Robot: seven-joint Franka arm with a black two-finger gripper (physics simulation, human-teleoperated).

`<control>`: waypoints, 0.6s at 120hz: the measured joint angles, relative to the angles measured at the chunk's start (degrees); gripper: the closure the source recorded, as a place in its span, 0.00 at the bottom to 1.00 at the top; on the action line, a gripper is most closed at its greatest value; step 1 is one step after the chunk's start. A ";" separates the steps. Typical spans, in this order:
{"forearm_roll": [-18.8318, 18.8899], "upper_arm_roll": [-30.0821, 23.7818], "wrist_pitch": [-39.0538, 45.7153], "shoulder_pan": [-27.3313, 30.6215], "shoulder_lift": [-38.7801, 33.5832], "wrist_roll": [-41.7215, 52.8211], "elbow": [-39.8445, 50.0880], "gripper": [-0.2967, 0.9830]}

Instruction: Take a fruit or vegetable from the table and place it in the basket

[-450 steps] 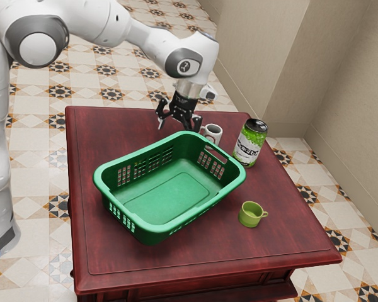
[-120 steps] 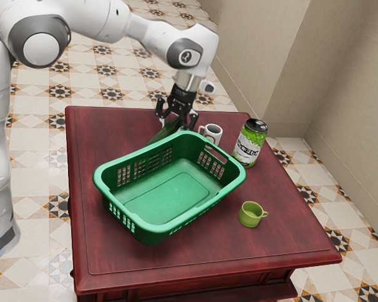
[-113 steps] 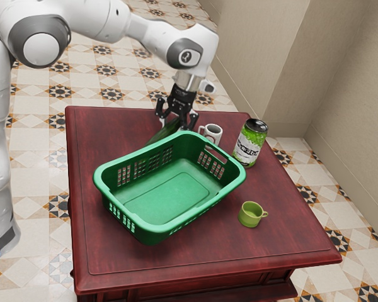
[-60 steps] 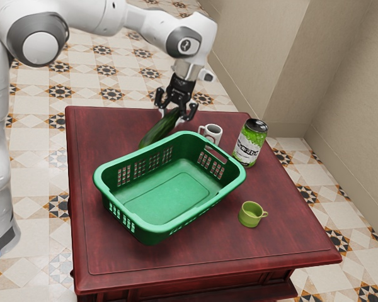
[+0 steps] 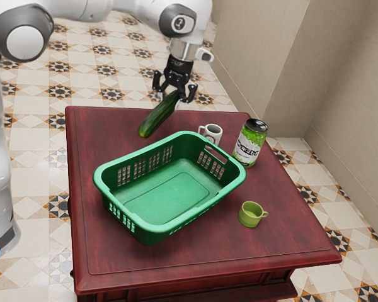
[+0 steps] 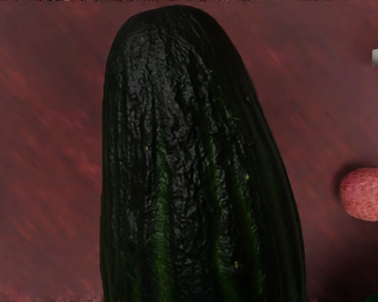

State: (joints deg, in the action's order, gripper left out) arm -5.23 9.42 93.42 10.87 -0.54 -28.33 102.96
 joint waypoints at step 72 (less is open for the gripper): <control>0.86 -2.61 -2.58 -5.10 -4.23 -0.66 -0.44 0.65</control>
State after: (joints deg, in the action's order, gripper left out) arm -4.38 6.81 90.84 5.77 -4.76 -28.99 102.52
